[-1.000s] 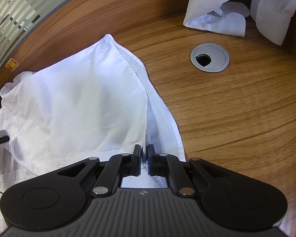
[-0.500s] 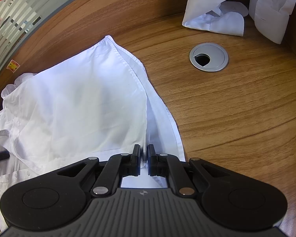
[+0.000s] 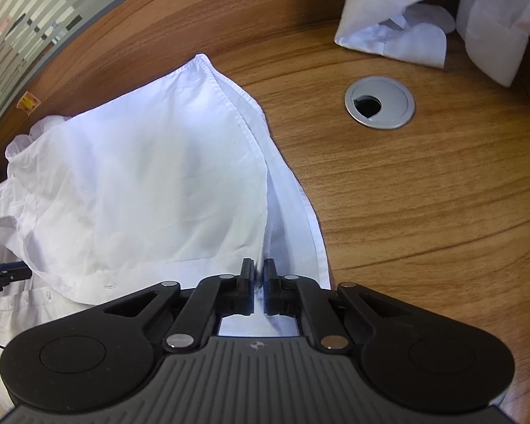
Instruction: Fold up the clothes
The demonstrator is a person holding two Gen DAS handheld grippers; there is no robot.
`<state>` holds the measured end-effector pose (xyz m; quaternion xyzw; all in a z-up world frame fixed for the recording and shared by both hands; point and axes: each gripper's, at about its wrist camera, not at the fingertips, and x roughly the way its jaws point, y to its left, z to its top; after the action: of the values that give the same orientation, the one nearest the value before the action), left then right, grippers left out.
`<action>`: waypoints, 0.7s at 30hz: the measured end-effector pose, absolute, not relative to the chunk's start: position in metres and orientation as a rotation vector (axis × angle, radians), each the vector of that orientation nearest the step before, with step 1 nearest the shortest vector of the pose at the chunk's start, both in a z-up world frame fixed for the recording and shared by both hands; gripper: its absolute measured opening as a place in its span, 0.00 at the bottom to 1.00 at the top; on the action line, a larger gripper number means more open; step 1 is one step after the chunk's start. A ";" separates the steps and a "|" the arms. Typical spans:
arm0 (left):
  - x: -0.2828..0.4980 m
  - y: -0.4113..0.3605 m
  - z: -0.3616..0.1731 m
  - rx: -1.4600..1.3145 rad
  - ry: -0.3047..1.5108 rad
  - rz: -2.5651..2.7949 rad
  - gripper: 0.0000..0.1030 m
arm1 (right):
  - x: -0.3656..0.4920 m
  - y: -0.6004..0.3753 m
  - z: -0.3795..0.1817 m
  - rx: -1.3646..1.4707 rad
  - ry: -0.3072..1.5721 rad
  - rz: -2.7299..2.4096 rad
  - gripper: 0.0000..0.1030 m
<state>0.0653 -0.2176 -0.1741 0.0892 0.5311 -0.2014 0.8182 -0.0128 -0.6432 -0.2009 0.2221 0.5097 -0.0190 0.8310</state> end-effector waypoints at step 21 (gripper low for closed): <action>0.072 -0.196 -0.175 0.205 1.140 -0.284 0.42 | -0.031 -0.654 -0.181 0.350 1.046 -0.190 0.03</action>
<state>0.0720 -0.1964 -0.1754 0.0964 0.5369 -0.1337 0.8274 -0.0306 -0.6538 -0.1813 0.1658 0.4963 -0.0900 0.8474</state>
